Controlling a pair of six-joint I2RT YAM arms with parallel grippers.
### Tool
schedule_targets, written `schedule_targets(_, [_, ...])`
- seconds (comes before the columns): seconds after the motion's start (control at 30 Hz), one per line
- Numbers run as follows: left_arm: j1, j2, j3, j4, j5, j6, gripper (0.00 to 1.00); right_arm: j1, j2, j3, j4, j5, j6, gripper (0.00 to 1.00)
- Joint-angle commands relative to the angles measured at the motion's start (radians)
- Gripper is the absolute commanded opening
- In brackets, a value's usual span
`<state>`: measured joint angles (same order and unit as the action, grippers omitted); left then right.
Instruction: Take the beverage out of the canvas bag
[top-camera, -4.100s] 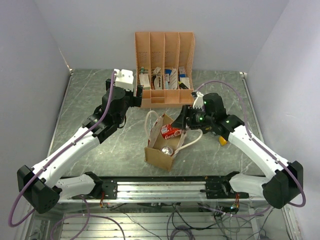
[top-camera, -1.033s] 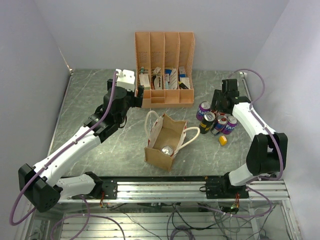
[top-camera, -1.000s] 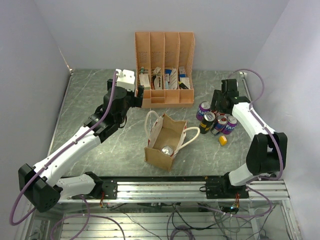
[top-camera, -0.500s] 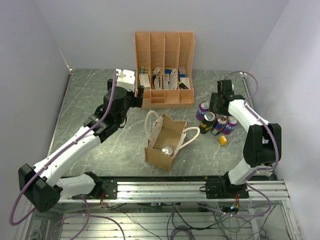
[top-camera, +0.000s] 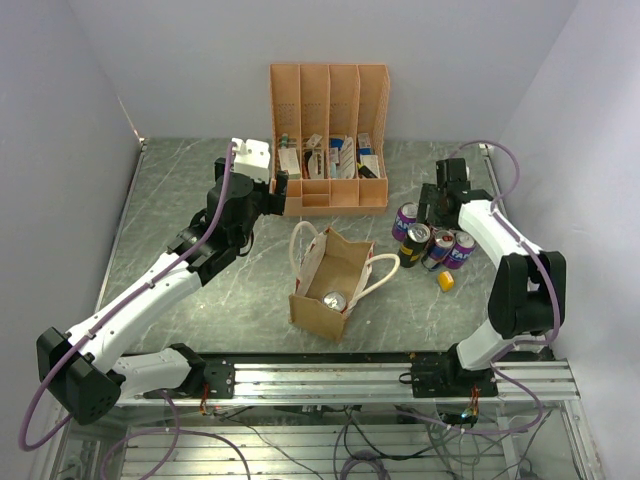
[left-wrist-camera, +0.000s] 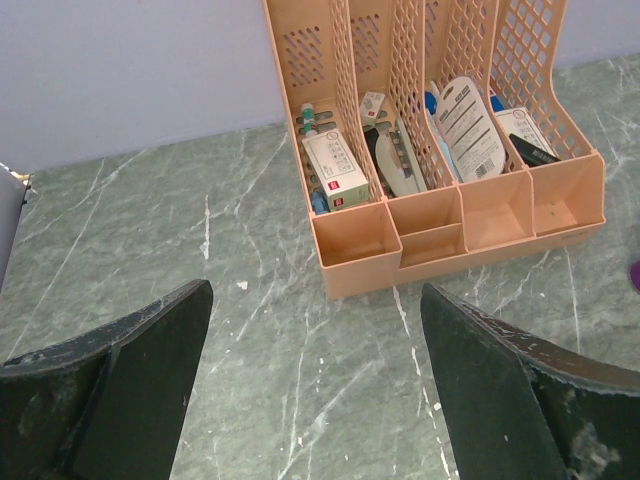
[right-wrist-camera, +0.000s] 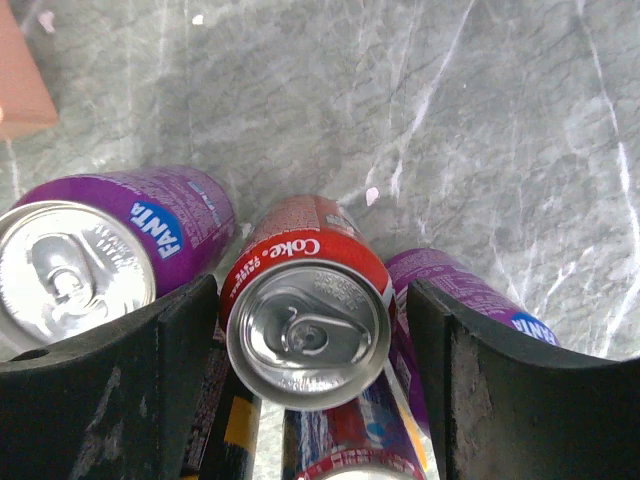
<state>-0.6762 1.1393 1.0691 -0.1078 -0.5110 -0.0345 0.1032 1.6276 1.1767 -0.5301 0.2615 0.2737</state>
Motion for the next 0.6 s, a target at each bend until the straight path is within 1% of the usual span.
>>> schedule_targets(0.0, [-0.005,-0.003,0.040,0.014,0.012,-0.015,0.95,0.004,-0.077,0.020,0.011,0.012,-0.006,0.77])
schedule_targets(0.07, [-0.005,-0.002,0.040,0.012,0.012,-0.015,0.95,0.003,-0.089,0.018,0.012,0.016,-0.007,0.80])
schedule_targets(0.2, [-0.005,-0.001,0.040,0.011,0.011,-0.015,0.96,0.005,-0.131,0.027,0.001,0.015,0.001,0.80])
schedule_targets(0.3, [-0.005,0.000,0.040,0.012,0.012,-0.015,0.96,0.010,-0.207,0.010,0.033,-0.031,-0.006,0.81])
schedule_targets(0.47, [-0.005,0.004,0.041,0.012,0.013,-0.015,0.95,0.012,-0.363,-0.029,0.109,-0.194,-0.019,0.86])
schedule_targets(0.53, [-0.005,0.004,0.042,0.010,0.013,-0.015,0.96,0.013,-0.404,-0.028,0.128,-0.293,-0.034,0.89])
schedule_targets(0.57, [-0.005,0.005,0.042,0.010,0.014,-0.015,0.95,0.016,-0.416,-0.024,0.135,-0.380,-0.044,0.90])
